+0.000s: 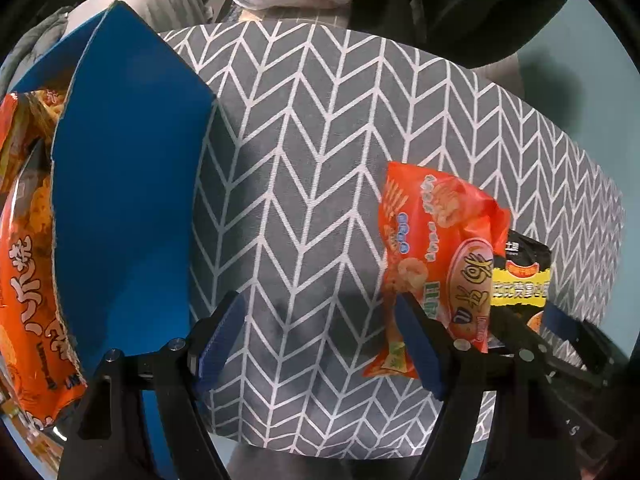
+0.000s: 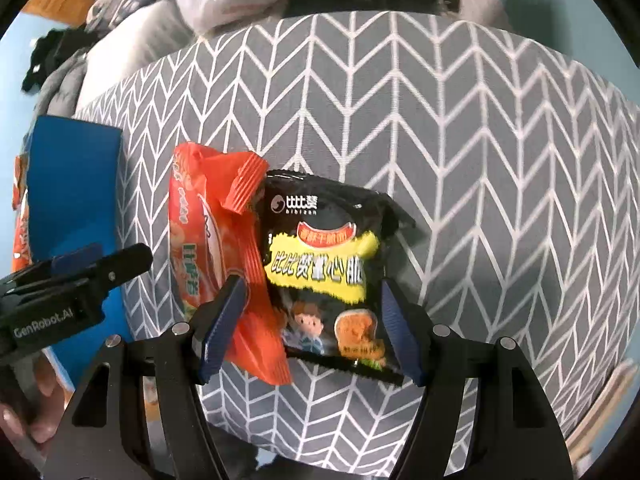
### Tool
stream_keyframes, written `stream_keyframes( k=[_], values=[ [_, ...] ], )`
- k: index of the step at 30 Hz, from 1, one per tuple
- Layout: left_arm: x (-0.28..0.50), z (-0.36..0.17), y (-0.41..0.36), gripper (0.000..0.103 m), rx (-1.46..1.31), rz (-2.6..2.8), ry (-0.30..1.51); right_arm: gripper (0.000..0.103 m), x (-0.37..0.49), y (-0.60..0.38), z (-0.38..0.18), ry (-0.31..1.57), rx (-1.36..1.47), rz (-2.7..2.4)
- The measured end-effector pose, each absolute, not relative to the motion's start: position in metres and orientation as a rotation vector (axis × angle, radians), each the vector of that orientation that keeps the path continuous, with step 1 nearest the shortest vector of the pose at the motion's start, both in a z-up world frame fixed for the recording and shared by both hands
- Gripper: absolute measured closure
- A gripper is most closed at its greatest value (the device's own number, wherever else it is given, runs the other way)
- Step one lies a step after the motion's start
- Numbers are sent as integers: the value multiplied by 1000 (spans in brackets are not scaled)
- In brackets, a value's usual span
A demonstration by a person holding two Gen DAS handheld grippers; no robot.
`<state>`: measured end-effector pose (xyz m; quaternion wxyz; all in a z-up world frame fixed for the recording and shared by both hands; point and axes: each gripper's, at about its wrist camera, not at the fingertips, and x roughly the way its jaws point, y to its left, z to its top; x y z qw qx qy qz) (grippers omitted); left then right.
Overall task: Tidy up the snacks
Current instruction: 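Grasp the black-and-yellow packet with the right tool and lift it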
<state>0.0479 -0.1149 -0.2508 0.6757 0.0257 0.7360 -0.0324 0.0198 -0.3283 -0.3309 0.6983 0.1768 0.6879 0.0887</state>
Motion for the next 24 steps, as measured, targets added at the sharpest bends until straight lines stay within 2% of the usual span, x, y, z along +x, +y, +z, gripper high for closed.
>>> stream_keyframes(
  k=[6,15,24],
  values=[
    [44,-250,-131,18,71,-153,1643,31,-1,-341,-325,1503,407,112],
    [46,-259,-183,17,104,-198,1664,29,-41,-380,-322,1492,449,18],
    [59,-284,-191,14,160,-176,1678,29,-64,-410,-318,1504,476,-7]
  ],
)
